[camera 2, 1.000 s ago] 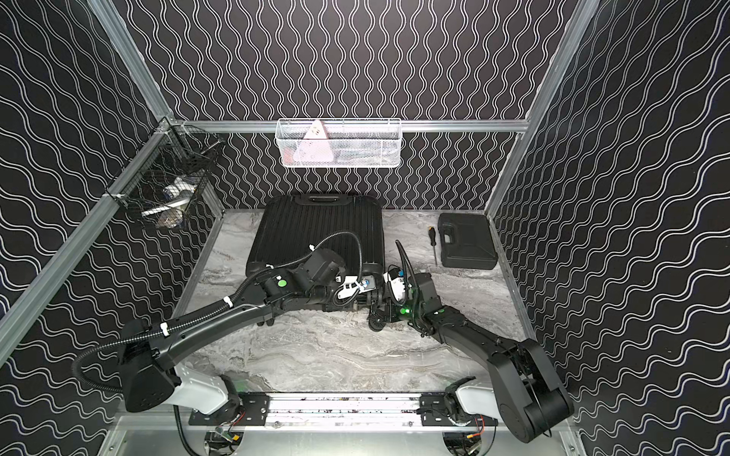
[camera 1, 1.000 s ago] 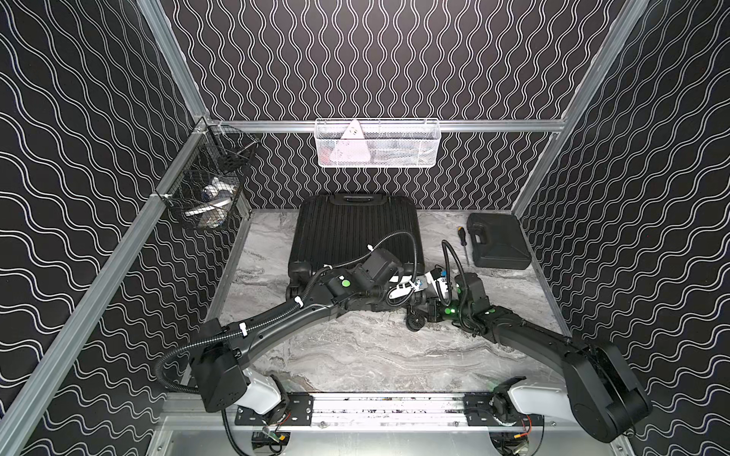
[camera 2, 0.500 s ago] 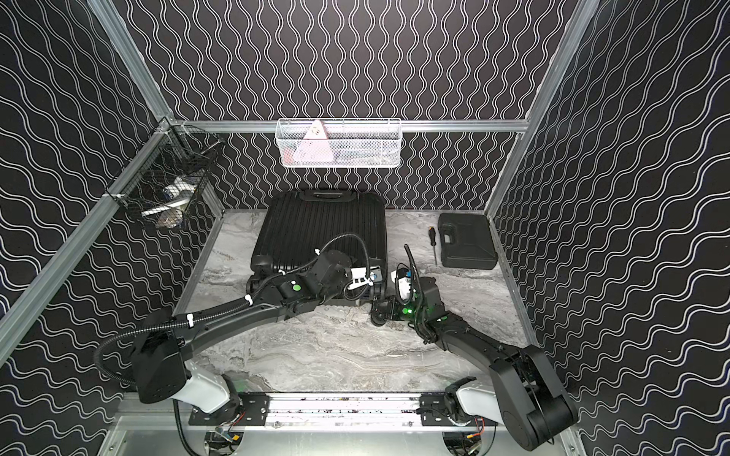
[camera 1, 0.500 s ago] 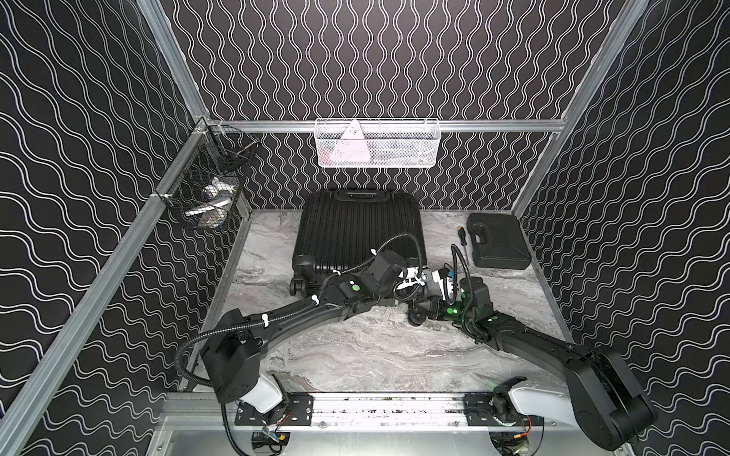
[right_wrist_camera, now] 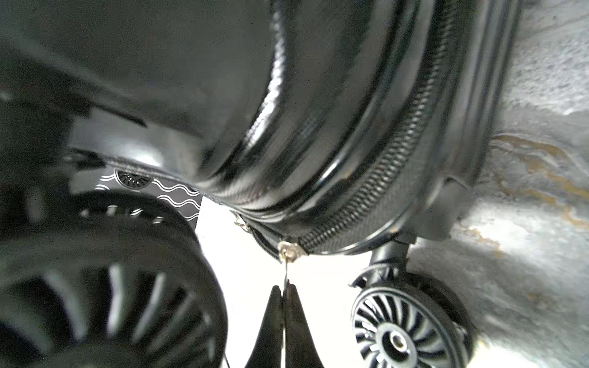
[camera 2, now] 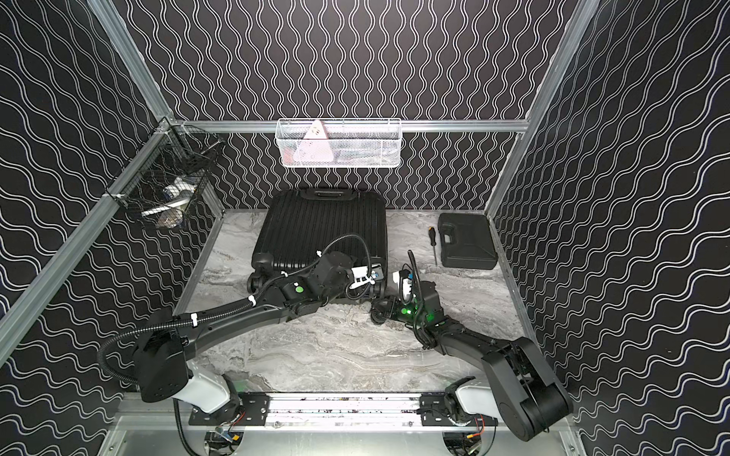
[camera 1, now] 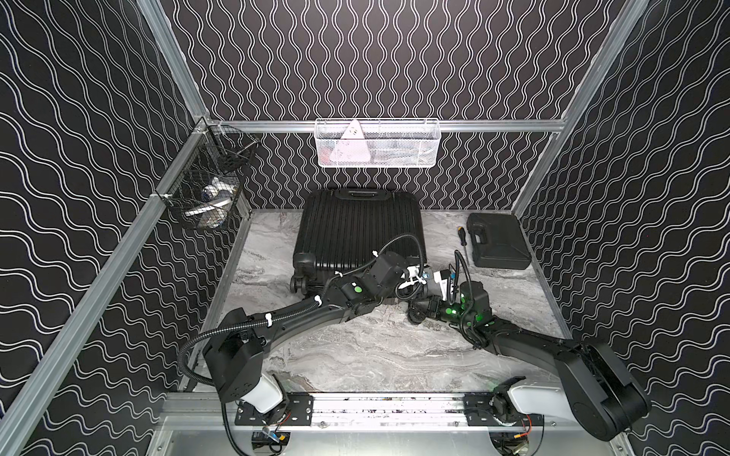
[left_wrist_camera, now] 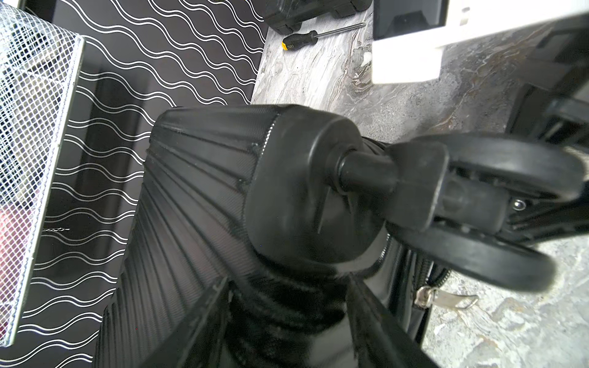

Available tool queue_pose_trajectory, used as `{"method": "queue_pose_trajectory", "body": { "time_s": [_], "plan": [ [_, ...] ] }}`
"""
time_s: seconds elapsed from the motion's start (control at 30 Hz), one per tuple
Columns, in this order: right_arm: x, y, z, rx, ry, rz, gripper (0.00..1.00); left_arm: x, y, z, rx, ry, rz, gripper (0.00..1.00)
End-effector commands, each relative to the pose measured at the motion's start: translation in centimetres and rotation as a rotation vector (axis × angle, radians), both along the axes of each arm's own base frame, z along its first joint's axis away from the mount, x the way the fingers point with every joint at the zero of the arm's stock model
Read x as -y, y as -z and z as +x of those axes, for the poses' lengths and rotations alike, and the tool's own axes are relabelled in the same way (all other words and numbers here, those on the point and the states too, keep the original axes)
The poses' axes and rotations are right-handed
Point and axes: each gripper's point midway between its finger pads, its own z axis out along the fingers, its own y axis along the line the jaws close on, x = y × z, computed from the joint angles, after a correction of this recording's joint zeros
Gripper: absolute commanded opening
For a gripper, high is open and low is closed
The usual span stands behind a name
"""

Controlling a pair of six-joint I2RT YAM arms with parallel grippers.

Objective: Close the suitcase zippers
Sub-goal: Zip the zipper on the suitcase.

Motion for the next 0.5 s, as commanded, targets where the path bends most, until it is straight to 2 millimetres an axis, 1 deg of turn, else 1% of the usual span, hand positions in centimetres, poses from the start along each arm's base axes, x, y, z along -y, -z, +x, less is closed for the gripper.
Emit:
{"method": "queue_pose_trajectory", "body": {
  "time_s": [0.0,0.23,0.47],
  "plan": [
    [-2.1,-1.1,-2.8,-0.03,-0.144,0.095,0.0,-1.0,0.6,1.1,0.008,-0.085,0.004,0.6],
    [-3.3,-1.4,-3.5,-0.021,-0.156,0.118,0.0,-1.0,0.4,1.2,0.017,-0.096,-0.01,0.59],
    [-4.2,-1.7,-3.6,-0.017,-0.169,0.173,0.0,-0.9,0.5,1.2,0.011,-0.094,-0.014,0.59]
  ]
}}
